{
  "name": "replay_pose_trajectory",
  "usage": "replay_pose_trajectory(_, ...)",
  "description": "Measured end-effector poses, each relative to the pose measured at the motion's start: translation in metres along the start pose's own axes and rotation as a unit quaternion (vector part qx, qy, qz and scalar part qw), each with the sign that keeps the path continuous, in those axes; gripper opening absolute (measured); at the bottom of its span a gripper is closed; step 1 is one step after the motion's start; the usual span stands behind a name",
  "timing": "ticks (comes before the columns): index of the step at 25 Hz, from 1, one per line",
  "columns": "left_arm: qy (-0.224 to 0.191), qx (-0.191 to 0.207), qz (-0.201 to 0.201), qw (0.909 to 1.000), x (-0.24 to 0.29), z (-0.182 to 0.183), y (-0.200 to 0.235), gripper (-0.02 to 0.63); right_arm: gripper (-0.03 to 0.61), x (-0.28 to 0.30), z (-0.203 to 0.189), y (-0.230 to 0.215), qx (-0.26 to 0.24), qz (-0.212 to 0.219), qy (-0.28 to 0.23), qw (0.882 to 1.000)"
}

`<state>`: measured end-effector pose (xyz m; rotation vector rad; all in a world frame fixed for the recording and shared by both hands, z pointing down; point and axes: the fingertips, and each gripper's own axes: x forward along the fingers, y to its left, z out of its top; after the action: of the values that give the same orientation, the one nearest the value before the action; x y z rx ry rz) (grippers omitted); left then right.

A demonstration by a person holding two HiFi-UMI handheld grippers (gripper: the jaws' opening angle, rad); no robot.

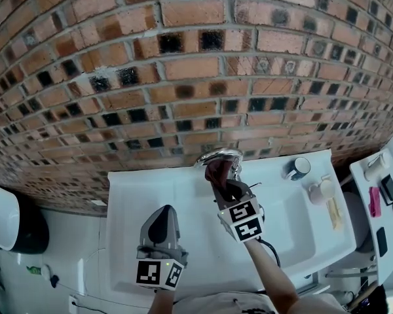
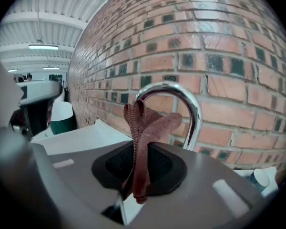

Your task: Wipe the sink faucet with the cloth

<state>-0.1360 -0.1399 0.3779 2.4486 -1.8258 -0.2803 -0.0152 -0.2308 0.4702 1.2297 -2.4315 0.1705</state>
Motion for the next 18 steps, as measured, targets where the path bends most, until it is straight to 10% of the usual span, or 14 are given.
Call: replay_pose_trajectory(18,-0.074,0.012,-0.012,0.9971,-0.038,0.067,-0.039,0.003,0.051,-0.172,0.067,0.012,0.060,-0.027,-0.160,0.985)
